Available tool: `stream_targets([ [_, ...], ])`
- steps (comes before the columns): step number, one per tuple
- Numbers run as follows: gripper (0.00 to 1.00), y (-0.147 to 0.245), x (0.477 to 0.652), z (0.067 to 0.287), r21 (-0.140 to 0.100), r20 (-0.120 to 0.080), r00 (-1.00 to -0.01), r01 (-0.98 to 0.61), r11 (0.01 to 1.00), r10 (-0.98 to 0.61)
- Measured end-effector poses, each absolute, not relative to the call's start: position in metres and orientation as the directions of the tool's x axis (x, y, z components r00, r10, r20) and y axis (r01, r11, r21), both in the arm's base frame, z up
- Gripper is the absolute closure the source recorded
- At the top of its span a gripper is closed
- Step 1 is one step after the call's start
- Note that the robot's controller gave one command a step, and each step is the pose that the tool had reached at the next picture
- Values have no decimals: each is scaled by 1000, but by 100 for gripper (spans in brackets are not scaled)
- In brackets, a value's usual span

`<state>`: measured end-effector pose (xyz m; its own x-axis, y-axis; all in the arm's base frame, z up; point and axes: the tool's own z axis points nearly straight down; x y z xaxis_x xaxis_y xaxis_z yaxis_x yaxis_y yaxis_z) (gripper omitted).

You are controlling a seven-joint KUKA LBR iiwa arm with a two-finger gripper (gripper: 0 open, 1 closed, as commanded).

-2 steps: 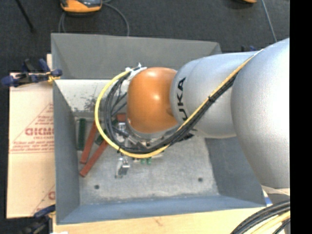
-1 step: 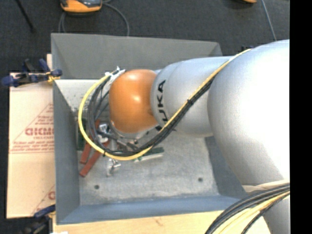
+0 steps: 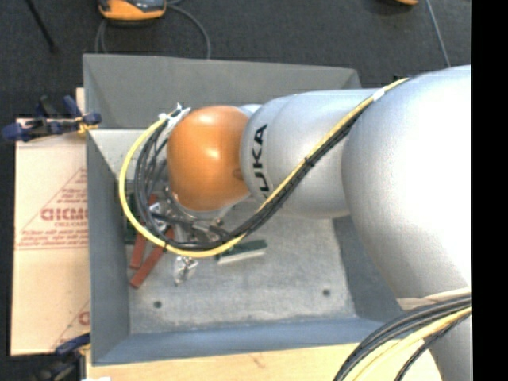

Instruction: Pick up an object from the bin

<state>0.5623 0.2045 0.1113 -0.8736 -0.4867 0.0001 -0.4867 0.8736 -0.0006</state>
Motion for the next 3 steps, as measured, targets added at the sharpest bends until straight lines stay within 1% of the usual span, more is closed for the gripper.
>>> stream_targets([
  [1,0,235,566,119,-2,-6,-774,-633,774,-633],
  [2,0,237,570,89,-2,-3,-642,-766,642,-766],
  [3,100,239,595,81,-1,-10,-558,-830,558,-830],
])
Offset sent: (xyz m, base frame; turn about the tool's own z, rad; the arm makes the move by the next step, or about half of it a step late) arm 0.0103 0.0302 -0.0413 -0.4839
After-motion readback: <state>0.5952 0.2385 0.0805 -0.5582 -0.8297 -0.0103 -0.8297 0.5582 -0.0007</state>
